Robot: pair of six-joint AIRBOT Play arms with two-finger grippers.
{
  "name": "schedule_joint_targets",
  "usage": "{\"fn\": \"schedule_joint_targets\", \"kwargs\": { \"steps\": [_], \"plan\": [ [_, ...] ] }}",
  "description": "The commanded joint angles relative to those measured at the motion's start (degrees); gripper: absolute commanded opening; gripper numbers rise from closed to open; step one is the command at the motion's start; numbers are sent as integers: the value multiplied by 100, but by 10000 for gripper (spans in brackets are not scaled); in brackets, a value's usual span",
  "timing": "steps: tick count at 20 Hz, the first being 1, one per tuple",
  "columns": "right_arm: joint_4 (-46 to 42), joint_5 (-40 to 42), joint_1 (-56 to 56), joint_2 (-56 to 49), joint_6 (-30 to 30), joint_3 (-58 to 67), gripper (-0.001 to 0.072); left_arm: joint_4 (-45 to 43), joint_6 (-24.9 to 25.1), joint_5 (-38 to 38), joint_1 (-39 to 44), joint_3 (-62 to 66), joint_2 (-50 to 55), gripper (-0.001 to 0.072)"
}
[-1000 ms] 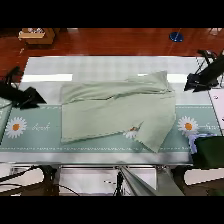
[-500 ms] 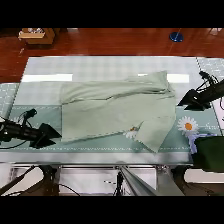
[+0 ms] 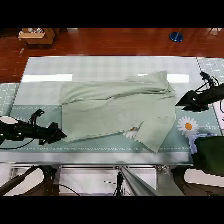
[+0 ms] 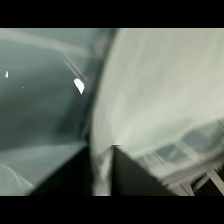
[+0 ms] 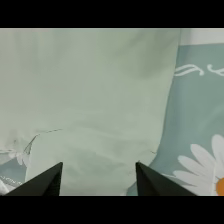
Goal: Fold the shirts.
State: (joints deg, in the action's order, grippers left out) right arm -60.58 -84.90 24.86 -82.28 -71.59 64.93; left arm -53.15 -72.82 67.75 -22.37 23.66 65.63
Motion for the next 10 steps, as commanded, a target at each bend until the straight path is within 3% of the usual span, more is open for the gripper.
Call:
{"fn": "schedule_joint_targets", "kwargs": {
  "steps": [1, 6, 10],
  "plan": [
    [37, 13, 9, 168, 9, -20, 554, 175, 17, -450, 413, -15, 42, 35],
    [-245, -208, 411, 170, -48, -562, 555, 140, 227, -173, 417, -13, 37, 35],
    [-162, 238, 439, 168, -22, -1292, 554, 136, 273, -85, 404, -11, 37, 35]
  ]
}}
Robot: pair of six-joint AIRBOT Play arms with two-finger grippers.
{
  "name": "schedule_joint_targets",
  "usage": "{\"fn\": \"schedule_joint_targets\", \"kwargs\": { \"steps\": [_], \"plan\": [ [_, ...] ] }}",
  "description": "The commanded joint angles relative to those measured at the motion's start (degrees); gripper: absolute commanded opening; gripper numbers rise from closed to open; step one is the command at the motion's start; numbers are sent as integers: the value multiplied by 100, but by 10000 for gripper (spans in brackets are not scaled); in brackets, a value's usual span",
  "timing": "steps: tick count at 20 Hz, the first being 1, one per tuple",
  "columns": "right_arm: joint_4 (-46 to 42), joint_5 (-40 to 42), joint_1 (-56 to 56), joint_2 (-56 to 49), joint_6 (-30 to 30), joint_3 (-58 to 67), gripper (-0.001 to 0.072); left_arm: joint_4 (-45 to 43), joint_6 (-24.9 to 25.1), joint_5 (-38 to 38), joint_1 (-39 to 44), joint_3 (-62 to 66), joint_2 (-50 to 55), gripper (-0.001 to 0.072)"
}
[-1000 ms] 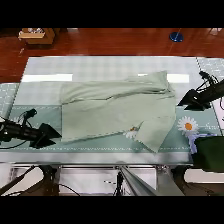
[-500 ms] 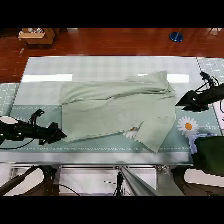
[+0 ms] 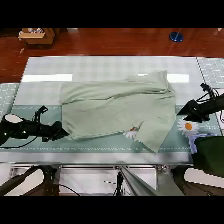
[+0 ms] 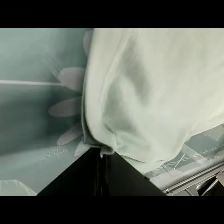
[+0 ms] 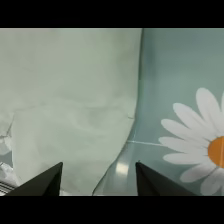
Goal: Fold the shirts.
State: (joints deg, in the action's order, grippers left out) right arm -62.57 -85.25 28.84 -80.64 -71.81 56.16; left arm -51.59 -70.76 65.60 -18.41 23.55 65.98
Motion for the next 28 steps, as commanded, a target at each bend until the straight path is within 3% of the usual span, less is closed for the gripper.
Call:
{"fn": "schedule_joint_targets", "kwargs": {
  "steps": [1, 6, 7, 8, 9, 10, 14, 18, 21, 25, 28],
  "plan": [
    [79, 570, -48, 4, -4, -566, 553, -22, 70, 142, 9, 0, 2, 35],
    [79, 1547, -667, 4, -310, -1067, 535, -20, 111, 221, 9, 28, 2, 35],
    [79, 1749, -833, 2, -437, -1130, 430, -22, 114, 210, 9, 42, 2, 35],
    [76, 1906, -975, 4, -463, -1141, 239, -22, 118, 210, 9, 68, 2, 35],
    [94, 2009, -1075, 4, -463, -1132, 100, -20, 188, 216, 9, 114, 2, 35],
    [149, 1998, -1115, 9, -463, -1093, 21, -20, 289, 256, 9, 195, 0, 35],
    [-50, 1735, -1104, 748, -262, -723, 21, -15, 433, 763, 9, 903, -149, 34],
    [2, 2341, -1113, 2087, -162, -234, 20, 494, 431, 966, 11, 1895, -767, 34],
    [527, 2538, -1123, 2347, -155, 96, 20, 774, 407, 896, 11, 2369, -1165, 34],
    [719, 3504, -1460, 2068, -136, 232, 19, 767, 409, 393, 9, 2509, -1309, 34],
    [743, 4103, -1797, 1464, -140, 538, 19, 774, 407, -535, 22, 2509, -1213, 34]
  ]
}}
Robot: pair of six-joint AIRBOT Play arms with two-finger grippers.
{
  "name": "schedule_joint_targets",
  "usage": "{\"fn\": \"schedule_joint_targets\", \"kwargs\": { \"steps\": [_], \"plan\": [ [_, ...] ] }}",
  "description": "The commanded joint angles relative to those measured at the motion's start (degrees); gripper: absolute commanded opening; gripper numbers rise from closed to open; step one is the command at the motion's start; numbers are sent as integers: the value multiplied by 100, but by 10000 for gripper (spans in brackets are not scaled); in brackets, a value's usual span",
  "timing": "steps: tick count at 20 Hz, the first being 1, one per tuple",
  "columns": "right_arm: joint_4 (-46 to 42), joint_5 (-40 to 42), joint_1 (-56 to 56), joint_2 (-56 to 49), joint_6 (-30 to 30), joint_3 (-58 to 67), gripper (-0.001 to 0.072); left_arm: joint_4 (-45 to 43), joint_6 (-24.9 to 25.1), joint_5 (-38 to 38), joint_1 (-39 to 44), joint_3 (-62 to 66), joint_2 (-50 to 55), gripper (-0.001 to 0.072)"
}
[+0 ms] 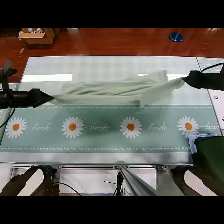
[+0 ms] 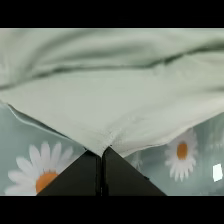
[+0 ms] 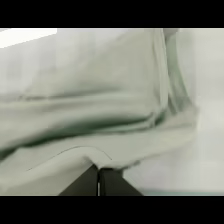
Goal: Fold the shirts.
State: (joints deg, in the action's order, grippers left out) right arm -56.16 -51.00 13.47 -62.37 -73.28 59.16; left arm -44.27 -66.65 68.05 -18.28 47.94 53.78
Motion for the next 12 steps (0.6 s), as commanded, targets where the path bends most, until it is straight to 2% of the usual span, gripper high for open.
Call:
{"fn": "schedule_joint_targets", "kwargs": {
  "steps": [1, 5, 7, 12],
  "plan": [
    [140, 782, -376, -634, 7, 420, 19, 42, 0, -966, 17, 70, 87, 34],
    [166, 1322, -656, -1838, -201, 1292, 19, 35, 24, -1266, 20, 70, 769, 34],
    [168, 1340, -656, -2341, -345, 1567, 19, 37, 122, -1344, 22, 72, 1263, 34],
    [214, 1681, -686, -3088, -341, 1613, 20, 273, 157, -1521, 22, 282, 2374, 35]
  ]
}}
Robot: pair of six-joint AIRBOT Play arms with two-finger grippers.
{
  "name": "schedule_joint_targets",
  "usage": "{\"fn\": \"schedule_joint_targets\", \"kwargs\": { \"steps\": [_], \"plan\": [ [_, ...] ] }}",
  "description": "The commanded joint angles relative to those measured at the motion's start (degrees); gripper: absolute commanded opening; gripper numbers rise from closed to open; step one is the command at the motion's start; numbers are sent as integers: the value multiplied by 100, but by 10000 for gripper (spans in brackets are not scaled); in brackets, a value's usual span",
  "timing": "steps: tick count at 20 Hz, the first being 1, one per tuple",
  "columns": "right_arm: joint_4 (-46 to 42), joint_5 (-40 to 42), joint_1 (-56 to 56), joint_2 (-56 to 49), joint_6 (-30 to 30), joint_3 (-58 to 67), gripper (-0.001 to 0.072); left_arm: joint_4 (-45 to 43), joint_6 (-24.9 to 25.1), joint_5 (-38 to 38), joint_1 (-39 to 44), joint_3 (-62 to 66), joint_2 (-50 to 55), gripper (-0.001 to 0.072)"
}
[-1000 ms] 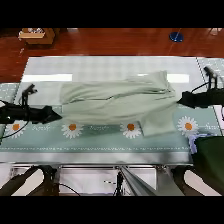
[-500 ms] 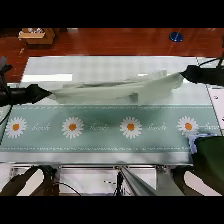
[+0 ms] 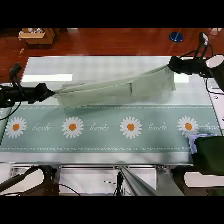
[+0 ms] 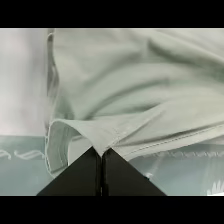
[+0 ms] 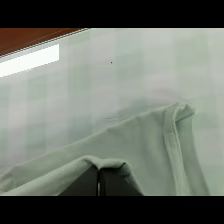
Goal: Fold the shirts.
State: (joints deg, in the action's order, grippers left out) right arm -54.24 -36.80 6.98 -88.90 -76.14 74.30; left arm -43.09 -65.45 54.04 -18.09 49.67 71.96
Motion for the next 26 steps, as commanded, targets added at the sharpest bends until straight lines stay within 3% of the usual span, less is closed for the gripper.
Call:
{"fn": "schedule_joint_targets", "kwargs": {
  "steps": [1, 7, 8, 9, 10, 11, 13, 17, 18, 21, 26],
  "plan": [
    [33, 391, -74, -549, -57, 98, 20, 181, 55, -122, 4, 190, 750, 35],
    [173, 861, -280, -951, -57, 98, 21, 422, 52, -227, 90, 614, 1469, 38],
    [166, 850, -280, -957, -59, 98, 22, 413, 52, -271, 107, 621, 1519, 52],
    [190, 850, -280, -951, -59, 98, 37, 413, 52, -267, 107, 621, 1567, 135],
    [219, 820, -273, -911, -57, 101, 153, 411, 55, -251, 90, 621, 1587, 272],
    [190, 730, -232, -826, -11, 133, 281, 409, 52, -210, 22, 623, 1569, 350],
    [-280, 378, -92, -555, 61, 350, 438, 378, 55, 120, -251, 756, 1521, 351],
    [-2083, -619, 601, 52, -498, 920, 458, -24, 52, 1276, -1222, 1394, 1316, 351],
    [-2312, -964, 857, 87, -763, 1032, 525, -22, 48, 1449, -1429, 1462, 1220, 351],
    [-1906, -1982, 1606, -68, -901, 1062, 608, -24, 48, 1613, -1779, 1467, 911, 351],
    [-26, -3407, 2249, -999, -391, 1062, 618, -26, 50, 2015, -1628, 1462, 798, 351]
  ]
}}
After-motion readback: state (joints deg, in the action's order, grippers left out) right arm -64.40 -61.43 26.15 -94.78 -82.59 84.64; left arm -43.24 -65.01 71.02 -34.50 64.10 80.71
